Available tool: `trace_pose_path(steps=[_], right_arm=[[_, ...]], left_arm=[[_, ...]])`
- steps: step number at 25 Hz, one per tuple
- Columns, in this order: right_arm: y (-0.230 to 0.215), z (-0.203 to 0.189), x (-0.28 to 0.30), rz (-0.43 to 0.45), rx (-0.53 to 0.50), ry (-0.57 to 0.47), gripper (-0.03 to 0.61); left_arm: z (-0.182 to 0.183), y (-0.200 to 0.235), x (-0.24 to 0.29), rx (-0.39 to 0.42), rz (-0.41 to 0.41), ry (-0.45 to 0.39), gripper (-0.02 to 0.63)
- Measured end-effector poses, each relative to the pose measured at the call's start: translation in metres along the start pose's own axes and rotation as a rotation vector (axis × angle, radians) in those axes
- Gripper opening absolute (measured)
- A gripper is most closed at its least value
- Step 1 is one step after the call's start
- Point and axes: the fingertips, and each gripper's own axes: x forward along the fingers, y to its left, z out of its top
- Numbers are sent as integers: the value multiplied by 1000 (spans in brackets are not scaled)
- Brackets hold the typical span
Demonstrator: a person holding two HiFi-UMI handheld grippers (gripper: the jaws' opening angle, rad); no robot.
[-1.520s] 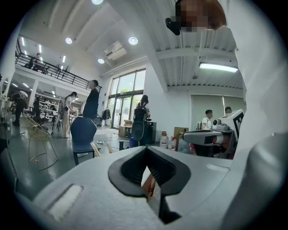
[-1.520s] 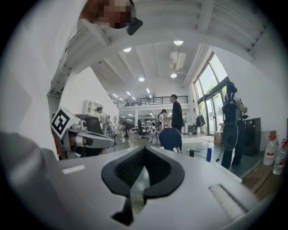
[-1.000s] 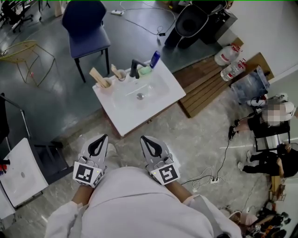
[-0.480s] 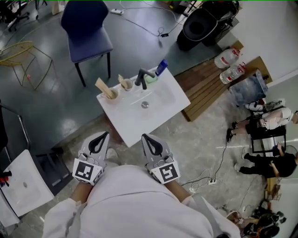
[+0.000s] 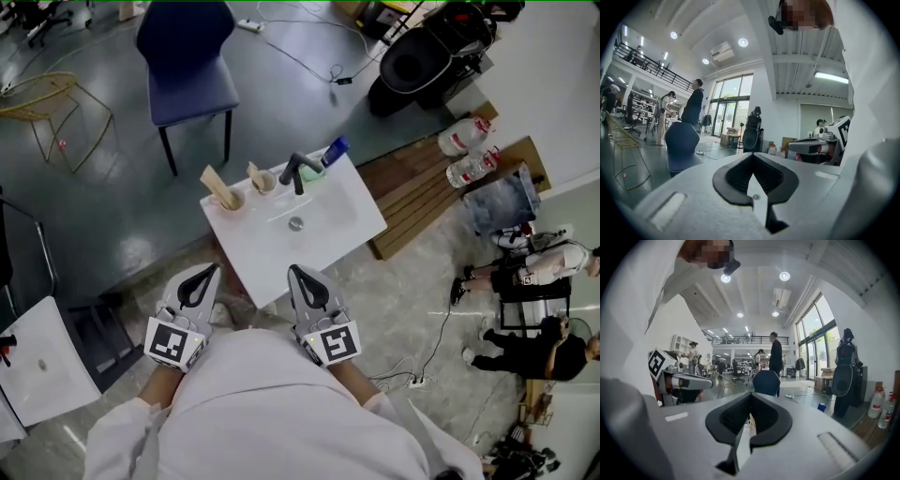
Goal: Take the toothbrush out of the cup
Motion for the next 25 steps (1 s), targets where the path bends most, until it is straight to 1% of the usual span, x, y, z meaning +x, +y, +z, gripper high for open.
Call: trace_pose_path(steps=[9,14,15,16,19,22,25], right_arm=[[-35,-20,22,56,-44,18,0],[-43,-10,19,85,-42,-33,17],[-44,-5,18,85,-27,-47,35],[-45,-2,17,88,-13,-55,127],[-50,-1,14,89,1,-65,220],[-56,-2,13,78,3,-67,287],[-59,-4,12,75,0,-66,285]], left_arm=[[14,-5,6,18,99,-21,3],[13,-9,6,14,147,-10,5],[13,-9,7,13,152,-7,5],[13,-9,7,13,156,-5,4],[15,-12,10,19,160,-3,5],[16,-15,14,23,159,3,5],[16,-16,17,26,160,5,5]])
